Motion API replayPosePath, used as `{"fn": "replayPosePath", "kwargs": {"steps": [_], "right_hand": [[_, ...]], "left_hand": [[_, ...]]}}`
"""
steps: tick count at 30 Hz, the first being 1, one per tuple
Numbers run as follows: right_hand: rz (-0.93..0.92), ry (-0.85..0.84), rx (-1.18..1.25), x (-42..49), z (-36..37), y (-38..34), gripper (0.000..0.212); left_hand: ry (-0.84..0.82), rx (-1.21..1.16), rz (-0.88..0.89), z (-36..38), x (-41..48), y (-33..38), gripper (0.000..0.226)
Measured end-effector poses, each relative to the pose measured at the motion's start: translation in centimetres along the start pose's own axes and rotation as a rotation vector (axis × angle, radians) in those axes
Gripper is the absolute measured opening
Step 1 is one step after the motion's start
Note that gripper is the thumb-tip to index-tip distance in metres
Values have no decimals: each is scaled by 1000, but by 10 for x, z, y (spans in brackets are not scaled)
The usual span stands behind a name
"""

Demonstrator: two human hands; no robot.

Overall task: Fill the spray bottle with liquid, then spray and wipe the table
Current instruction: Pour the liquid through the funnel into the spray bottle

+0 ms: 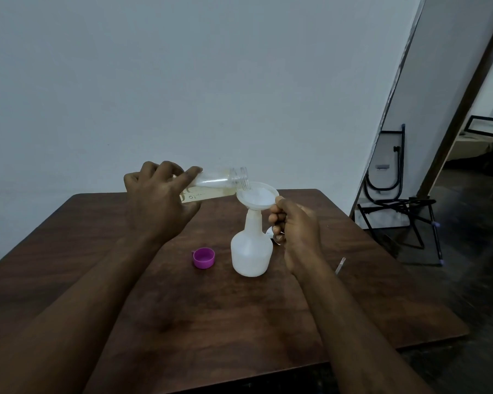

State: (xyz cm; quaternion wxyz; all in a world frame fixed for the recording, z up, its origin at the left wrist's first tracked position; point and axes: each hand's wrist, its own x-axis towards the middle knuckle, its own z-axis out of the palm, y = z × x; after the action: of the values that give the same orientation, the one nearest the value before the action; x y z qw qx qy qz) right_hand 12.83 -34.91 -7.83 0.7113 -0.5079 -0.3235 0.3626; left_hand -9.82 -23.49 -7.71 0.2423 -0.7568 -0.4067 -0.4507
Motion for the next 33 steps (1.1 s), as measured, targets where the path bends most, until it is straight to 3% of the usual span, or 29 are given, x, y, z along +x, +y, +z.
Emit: {"fn": "replayPosePath", "kwargs": {"steps": [15,33], "right_hand": [[-6,-2,-12,1,0,1,33],[-6,8,-9,1,0,1,34]], "left_hand": [[5,2,-3,1,-1,-2,57],[18,1,-8,-1,0,1,60]]}}
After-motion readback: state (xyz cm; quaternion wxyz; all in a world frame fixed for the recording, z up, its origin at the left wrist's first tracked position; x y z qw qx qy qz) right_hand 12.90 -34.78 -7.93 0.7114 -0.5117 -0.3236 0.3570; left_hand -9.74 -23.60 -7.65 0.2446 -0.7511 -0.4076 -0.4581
